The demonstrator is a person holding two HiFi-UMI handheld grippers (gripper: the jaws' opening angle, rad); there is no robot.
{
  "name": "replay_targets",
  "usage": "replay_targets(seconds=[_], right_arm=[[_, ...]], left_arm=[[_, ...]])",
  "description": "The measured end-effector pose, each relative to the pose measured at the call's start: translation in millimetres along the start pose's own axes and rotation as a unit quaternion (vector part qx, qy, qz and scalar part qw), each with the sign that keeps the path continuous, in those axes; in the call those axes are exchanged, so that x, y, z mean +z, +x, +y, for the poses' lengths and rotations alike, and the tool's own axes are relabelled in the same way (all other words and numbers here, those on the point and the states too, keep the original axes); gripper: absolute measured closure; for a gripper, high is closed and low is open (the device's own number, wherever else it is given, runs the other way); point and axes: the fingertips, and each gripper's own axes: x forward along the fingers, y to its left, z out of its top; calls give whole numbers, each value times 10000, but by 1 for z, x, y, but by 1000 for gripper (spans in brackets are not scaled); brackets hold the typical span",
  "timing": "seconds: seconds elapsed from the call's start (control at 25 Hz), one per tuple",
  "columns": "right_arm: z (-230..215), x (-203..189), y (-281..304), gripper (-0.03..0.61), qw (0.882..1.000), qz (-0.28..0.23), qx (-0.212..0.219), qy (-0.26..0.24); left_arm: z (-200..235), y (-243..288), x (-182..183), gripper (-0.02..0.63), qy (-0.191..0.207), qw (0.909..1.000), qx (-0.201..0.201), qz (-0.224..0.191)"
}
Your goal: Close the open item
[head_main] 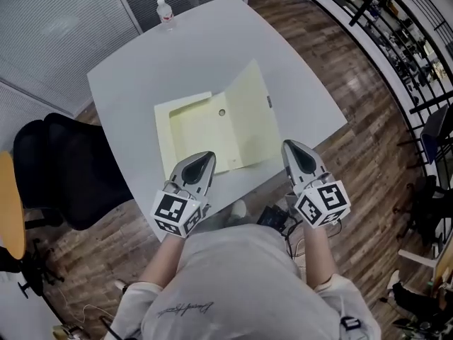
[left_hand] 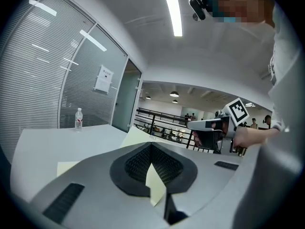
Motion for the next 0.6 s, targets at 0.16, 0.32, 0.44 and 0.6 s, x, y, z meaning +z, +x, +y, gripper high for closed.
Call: replay_targets(seconds=[0.16,0.32,0.44,0.6], right_arm=[[-48,-13,-4,565,9984,147,-548,74],[-79,-42,2,566,9962,454,-731,152],[-92,-62,14,566,9956,597,-692,187],[-104,-85,30,566,9950,762,-598,239]], left_arm=[[5,5,-4,604,-42,9999,-40,88],[12,7,-12,606,-32,9998,-31,218],[20,10,-20,604,-64,9995,13,317],[30,10,-29,604,-136,9990,77,421]])
